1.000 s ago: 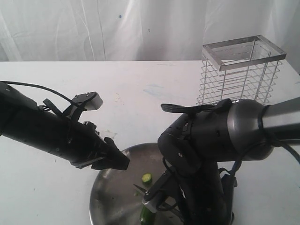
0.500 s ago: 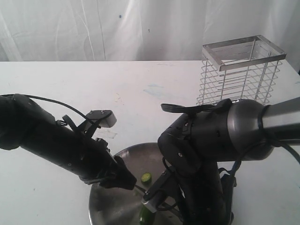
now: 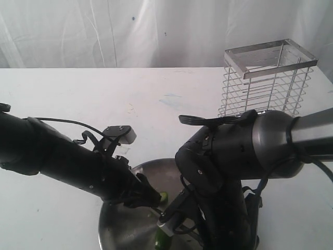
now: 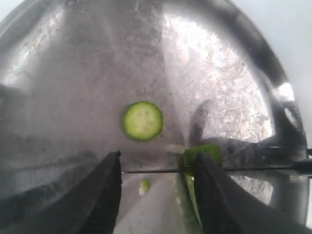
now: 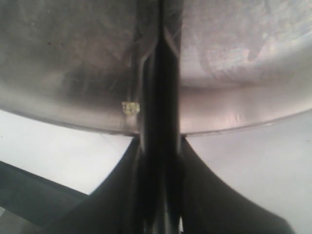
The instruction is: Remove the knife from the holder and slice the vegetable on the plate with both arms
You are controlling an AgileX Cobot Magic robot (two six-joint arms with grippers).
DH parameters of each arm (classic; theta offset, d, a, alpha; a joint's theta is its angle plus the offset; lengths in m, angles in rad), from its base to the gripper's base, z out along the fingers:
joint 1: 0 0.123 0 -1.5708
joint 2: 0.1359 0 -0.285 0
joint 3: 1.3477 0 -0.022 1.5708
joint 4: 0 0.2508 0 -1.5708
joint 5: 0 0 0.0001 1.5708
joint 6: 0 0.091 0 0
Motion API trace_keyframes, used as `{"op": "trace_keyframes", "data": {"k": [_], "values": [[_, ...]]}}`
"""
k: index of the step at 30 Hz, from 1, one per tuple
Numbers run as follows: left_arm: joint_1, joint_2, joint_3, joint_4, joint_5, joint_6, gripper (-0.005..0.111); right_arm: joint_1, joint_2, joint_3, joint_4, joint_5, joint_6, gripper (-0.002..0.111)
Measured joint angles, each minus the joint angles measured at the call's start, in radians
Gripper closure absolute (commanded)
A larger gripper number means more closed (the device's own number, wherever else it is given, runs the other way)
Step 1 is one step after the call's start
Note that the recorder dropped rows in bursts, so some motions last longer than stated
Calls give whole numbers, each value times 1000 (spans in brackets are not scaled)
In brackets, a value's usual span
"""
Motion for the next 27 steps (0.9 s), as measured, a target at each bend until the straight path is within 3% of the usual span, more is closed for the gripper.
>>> {"op": "trace_keyframes", "data": {"k": [27], "values": [[0,51,0,-34,13,29,56,0,-30,2,10,-43,0,108]]}}
